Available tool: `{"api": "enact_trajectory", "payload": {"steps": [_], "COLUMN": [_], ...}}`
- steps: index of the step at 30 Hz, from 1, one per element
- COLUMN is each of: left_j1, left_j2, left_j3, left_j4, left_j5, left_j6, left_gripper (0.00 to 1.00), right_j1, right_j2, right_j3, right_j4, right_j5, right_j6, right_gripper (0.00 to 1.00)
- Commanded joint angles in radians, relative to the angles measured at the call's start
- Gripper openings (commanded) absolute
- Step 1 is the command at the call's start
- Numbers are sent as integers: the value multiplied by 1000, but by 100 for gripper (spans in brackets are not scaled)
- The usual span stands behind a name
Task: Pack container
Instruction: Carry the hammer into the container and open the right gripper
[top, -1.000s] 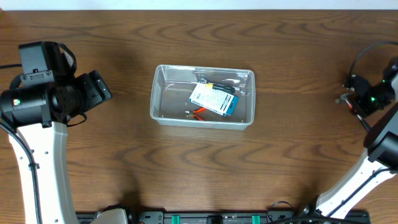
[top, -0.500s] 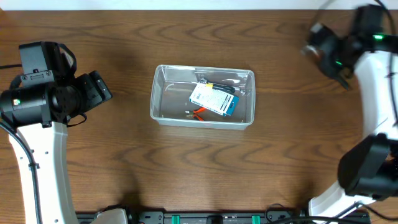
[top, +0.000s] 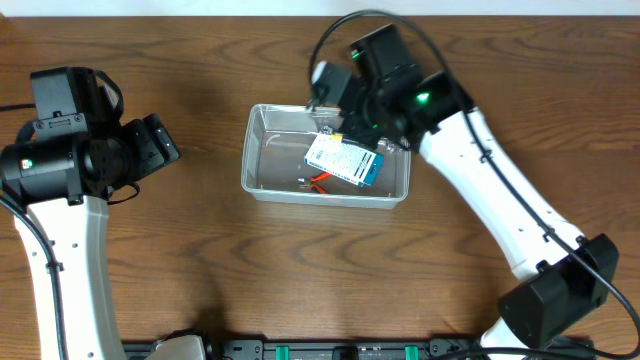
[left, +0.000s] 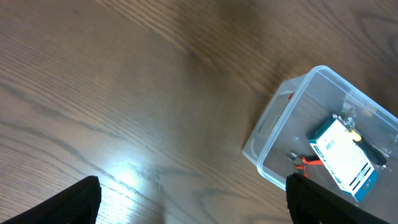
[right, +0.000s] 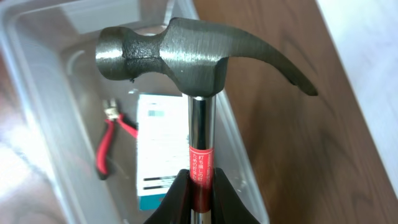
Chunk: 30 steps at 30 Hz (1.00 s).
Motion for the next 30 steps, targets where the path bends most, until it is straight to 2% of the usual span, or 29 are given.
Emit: {"api": "enact_trajectory", "payload": {"steps": [1,8,16,17,18,19,20,21,27,30], "left_j1": [3,3,3,3,3,3,3,3,3,3], "left_j2": [0,0,0,0,0,0,0,0,0,-8], "left_j3": [0,0,0,0,0,0,0,0,0,0], "left_j4": [-10,-17,-16,-16,-16,-16,-15,-14,-11,-13], "left_j5": [-12,-12,-12,-12,-12,-12,-12,-12,-13,-69], "left_j6": [-5,-5,-5,-5,-5,-5,-5,-5,35,71], "left_gripper": [88,88,88,88,88,88,88,88,88,88], "right_j1": [13,10,11,11,11,11,11,11,9,1], "right_j2": [55,211,342,342,342,341,341,340,290,211], "right_j3": [18,18,18,18,18,18,19,22,63,104], "right_j4": [-18,-30,-26,-26,-25,-23,-23,-23,-31,-39], "right_j5": [-26,-135,-162,-162,-162,-161,-161,-161,-155,-98], "right_j6": [-31,-165,-185,-185,-185,-185,-185,-184,-71,48], "right_gripper": [1,1,2,6,16,41,82,99,99,99]}}
